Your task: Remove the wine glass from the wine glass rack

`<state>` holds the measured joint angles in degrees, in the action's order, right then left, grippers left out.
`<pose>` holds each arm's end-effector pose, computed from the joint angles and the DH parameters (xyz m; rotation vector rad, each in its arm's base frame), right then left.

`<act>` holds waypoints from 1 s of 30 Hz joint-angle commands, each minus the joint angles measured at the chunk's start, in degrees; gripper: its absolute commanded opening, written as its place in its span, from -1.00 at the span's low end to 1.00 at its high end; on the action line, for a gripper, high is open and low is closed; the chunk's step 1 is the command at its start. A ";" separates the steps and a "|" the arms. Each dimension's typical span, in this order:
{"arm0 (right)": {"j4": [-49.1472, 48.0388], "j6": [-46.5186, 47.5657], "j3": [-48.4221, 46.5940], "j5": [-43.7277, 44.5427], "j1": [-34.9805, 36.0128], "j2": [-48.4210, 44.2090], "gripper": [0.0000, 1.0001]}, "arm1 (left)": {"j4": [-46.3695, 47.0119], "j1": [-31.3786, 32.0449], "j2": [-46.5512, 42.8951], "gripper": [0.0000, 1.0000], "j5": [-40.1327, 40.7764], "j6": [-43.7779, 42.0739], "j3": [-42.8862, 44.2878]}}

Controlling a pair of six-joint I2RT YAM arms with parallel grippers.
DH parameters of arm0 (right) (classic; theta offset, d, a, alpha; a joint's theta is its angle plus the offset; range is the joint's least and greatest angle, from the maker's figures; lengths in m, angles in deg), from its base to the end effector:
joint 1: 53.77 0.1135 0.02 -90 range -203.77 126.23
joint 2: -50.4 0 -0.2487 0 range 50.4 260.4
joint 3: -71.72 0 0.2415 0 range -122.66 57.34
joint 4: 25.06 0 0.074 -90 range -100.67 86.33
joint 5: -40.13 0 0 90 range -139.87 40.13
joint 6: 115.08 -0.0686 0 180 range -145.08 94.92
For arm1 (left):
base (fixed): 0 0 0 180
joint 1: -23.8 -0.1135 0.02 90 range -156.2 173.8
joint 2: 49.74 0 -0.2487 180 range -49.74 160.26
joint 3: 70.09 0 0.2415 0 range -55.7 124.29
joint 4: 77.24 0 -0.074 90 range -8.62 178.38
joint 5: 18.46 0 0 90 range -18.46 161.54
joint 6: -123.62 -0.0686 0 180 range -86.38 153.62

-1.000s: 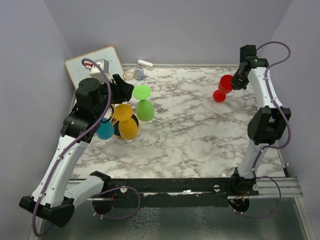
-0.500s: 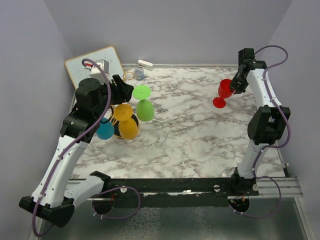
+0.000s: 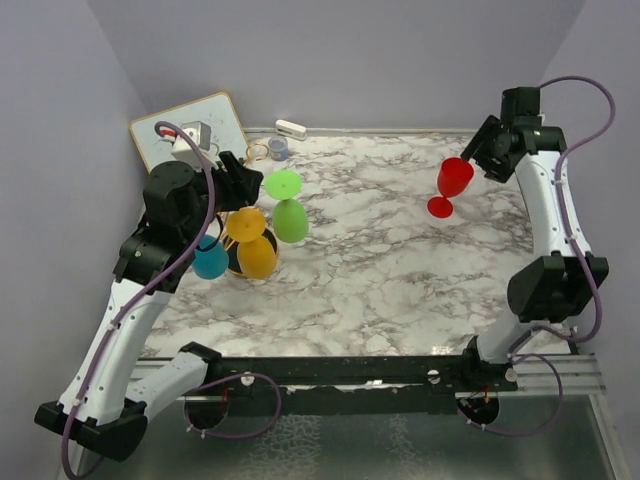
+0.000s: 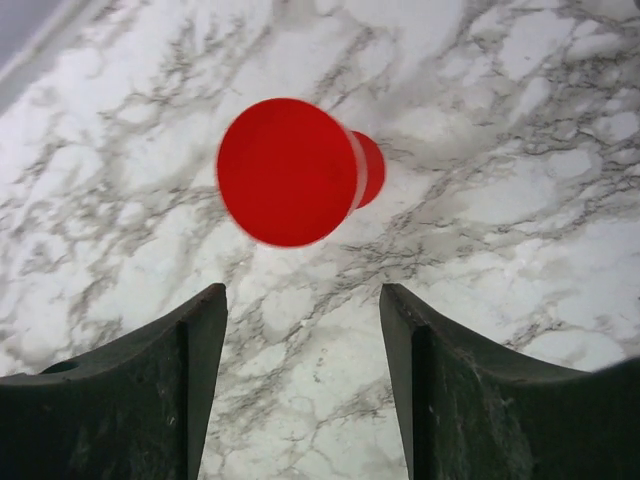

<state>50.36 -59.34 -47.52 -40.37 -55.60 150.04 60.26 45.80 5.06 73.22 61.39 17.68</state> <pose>0.3682 -0.0231 0.3225 0.8433 2.3802 0.0153 0.2046 -0.0805 0.4245 -0.1114 1.7731 -0.6089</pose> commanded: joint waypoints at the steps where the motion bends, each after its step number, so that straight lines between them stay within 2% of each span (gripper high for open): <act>1: -8.92 3.17 5.46 -13.68 0.87 -9.79 0.26 | 0.66 0.15 -2.61 0.07 2.76 0.58 -0.49; 3: -15.61 3.28 10.48 -24.15 2.64 -14.21 0.29 | 1.32 0.15 -3.59 0.07 3.24 0.72 -1.58; 5: -22.28 2.14 13.91 -32.07 7.84 -17.01 0.35 | 2.02 0.15 -4.58 0.07 3.04 0.94 -2.86; 7: -26.55 1.89 13.95 -35.52 16.36 -16.77 0.44 | 2.38 0.15 -5.33 0.07 2.93 1.19 -3.80; 10: -28.03 1.46 9.82 -36.27 28.99 -12.43 0.46 | 1.86 0.15 -6.34 0.07 3.14 1.27 -4.33; 12: -28.99 0.59 7.63 -36.53 32.88 -9.97 0.45 | 0.94 0.15 -6.95 0.07 3.64 1.30 -4.00; 23: -41.16 -9.16 10.95 -42.17 35.00 -7.11 0.40 | -1.40 0.15 -10.90 0.07 5.32 2.36 -3.95; 30: -43.09 -10.80 10.64 -43.39 36.19 -4.34 0.27 | -1.88 0.19 -10.92 0.07 4.67 2.90 -4.53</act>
<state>10.93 -68.28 -37.18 -81.22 -20.30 143.81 59.45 45.80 -5.80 77.17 63.71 13.48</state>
